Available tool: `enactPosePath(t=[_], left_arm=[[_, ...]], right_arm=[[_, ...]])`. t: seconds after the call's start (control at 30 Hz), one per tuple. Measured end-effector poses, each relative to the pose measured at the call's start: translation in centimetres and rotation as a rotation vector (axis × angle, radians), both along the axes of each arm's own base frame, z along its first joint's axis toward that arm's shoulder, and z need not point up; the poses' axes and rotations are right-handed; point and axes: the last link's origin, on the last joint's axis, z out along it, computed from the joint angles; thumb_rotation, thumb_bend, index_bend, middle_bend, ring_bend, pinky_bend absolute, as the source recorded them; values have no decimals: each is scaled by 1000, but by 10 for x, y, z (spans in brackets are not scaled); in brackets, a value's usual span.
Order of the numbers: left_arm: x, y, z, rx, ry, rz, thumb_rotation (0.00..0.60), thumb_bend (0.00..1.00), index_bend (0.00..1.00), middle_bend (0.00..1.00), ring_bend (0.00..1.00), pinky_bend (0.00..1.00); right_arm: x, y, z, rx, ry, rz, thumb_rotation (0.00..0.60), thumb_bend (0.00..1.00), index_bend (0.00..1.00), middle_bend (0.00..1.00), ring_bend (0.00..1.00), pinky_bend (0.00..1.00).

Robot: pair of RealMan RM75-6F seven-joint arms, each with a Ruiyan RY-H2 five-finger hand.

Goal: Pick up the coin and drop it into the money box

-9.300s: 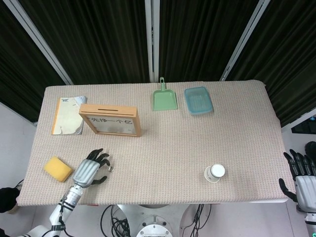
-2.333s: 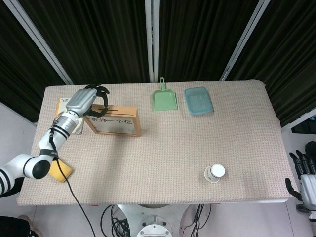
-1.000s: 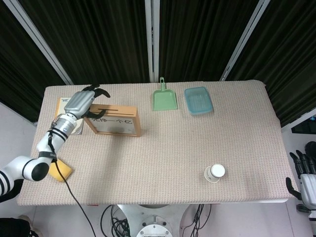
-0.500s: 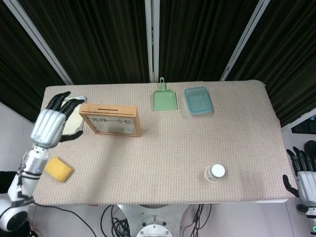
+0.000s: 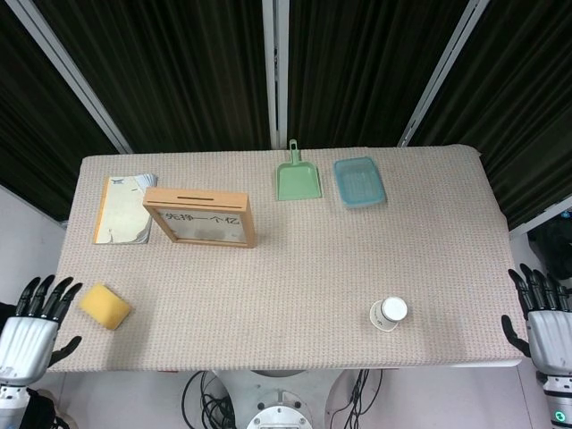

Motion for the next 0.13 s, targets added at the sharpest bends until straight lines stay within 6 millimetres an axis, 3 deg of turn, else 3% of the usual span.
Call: enactPosePath(t=[0.13], left_arm=[[-8,-4,0,2,-29,23,600,119,91,67,0,75]], right_arm=[[-1,1,-4,20,3,-11,600,347,0,0,0,0]])
